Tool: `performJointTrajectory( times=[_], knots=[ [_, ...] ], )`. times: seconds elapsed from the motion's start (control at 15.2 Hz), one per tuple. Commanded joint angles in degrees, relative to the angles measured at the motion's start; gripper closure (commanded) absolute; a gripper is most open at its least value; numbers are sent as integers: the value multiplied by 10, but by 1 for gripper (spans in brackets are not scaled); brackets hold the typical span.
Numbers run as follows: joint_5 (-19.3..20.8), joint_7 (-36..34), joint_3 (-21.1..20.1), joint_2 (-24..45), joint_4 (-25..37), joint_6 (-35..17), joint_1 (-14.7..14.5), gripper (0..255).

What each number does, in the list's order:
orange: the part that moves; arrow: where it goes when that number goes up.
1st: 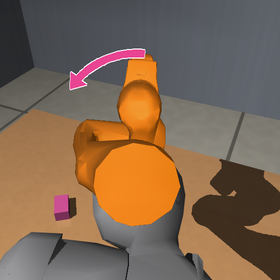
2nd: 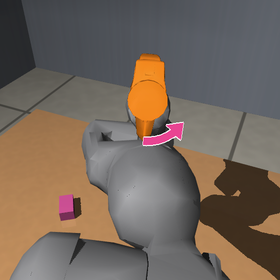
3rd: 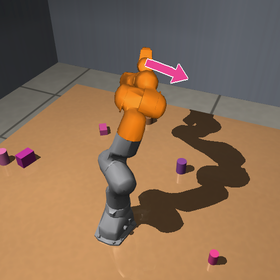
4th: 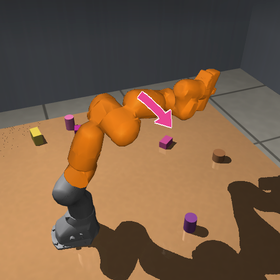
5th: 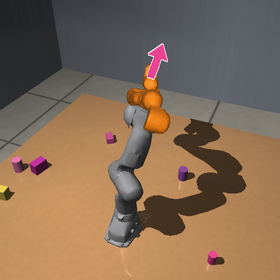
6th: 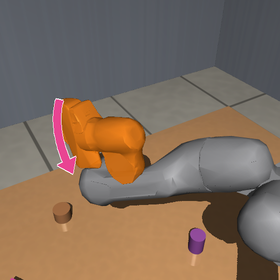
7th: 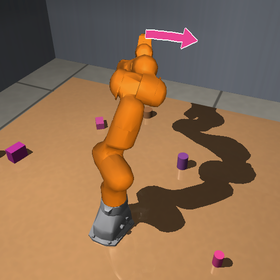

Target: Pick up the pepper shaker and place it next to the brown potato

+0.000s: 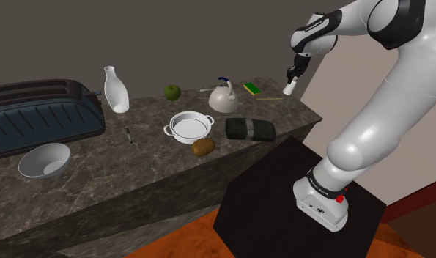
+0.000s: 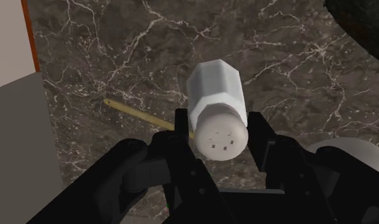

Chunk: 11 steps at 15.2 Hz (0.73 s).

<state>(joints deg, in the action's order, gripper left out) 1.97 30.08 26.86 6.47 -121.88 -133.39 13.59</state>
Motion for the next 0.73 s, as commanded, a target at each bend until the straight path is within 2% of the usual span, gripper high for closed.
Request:
performJointTrajectory(
  times=[0.0, 0.66],
  knots=[
    [16, -32, -7, -19, -22, -3, -15, 255],
    [80, -210, -74, -108, -118, -1, -85, 255]
  ],
)
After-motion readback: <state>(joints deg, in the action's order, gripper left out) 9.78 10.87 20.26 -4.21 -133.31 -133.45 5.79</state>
